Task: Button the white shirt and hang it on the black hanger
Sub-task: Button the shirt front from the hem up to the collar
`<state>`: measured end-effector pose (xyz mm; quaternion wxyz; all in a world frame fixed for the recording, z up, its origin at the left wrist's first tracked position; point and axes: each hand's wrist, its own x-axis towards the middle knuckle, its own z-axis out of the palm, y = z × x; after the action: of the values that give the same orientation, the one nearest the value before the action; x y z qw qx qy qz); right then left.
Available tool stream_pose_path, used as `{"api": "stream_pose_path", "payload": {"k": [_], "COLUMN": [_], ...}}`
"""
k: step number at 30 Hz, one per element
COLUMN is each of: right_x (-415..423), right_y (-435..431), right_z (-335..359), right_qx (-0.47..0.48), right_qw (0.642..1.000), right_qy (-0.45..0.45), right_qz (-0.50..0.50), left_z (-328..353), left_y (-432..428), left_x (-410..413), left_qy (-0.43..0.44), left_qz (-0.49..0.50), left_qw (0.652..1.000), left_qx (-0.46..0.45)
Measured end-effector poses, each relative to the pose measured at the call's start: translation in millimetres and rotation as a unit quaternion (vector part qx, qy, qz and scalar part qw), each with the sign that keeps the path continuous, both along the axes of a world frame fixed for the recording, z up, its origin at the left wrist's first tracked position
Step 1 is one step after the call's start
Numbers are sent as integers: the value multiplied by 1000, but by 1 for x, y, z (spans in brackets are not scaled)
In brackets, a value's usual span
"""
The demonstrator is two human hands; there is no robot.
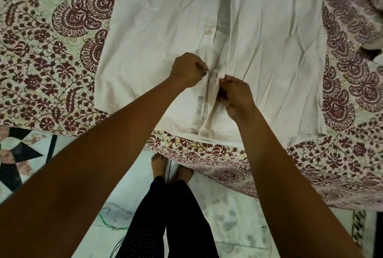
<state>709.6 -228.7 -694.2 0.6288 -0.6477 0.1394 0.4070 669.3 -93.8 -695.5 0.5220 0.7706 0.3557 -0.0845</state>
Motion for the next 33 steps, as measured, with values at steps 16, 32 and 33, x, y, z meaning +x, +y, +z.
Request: {"api": "stream_pose_path", "payload": {"k": [16,32,33], "right_x": [-20,-19,-20], "right_y": [10,14,12], "right_z": [-9,-1,1], "right_qx": [-121,-218,-220], "right_qw": [982,955,954], "right_qy": [-144,-193,-192], "right_qz": [22,51,62], "left_z": [-30,-19,-22], "left_y": [-43,-27,-27], "left_x": [-67,-108,-105], "left_qy": [-66,-193,-177], "left_qz": [-249,-190,-215], "left_qw": [882,917,907], "left_qx": [394,293,317]}}
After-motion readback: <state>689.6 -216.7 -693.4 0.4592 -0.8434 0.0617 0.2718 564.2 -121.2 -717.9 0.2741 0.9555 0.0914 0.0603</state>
